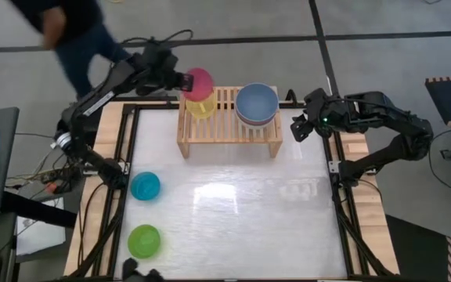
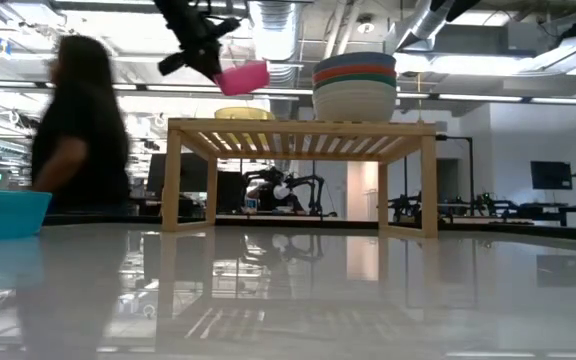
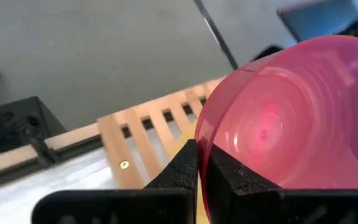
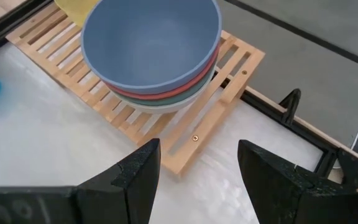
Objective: Place and stack bowls onto a shelf
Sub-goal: Stack the pink bowl on top of the yellow bowl on the shelf
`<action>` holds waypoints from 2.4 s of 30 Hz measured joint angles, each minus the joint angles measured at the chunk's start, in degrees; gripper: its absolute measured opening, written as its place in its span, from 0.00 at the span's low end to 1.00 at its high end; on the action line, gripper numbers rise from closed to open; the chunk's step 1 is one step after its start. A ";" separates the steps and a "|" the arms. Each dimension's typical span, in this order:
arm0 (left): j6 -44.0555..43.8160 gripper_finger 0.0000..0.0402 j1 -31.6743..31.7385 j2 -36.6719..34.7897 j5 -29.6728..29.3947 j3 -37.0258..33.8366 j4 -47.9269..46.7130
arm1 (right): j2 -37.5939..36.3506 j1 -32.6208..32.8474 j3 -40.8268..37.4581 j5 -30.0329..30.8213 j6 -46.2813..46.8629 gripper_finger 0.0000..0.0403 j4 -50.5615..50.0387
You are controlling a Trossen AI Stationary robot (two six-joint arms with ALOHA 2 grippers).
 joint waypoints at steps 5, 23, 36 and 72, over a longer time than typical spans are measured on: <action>3.53 0.00 -1.48 6.99 2.81 7.76 -6.38 | 0.00 1.26 0.00 0.03 1.28 0.59 0.11; 11.07 0.09 -0.66 12.20 4.56 11.96 -17.08 | 0.00 2.86 0.00 0.31 3.67 0.59 1.44; 7.77 0.47 2.28 12.07 6.65 13.30 -17.16 | 0.08 2.86 0.00 0.35 3.30 0.59 2.66; 6.95 0.40 -0.36 10.32 -3.68 7.25 -7.82 | 2.54 5.09 -0.04 0.13 2.53 0.59 3.58</action>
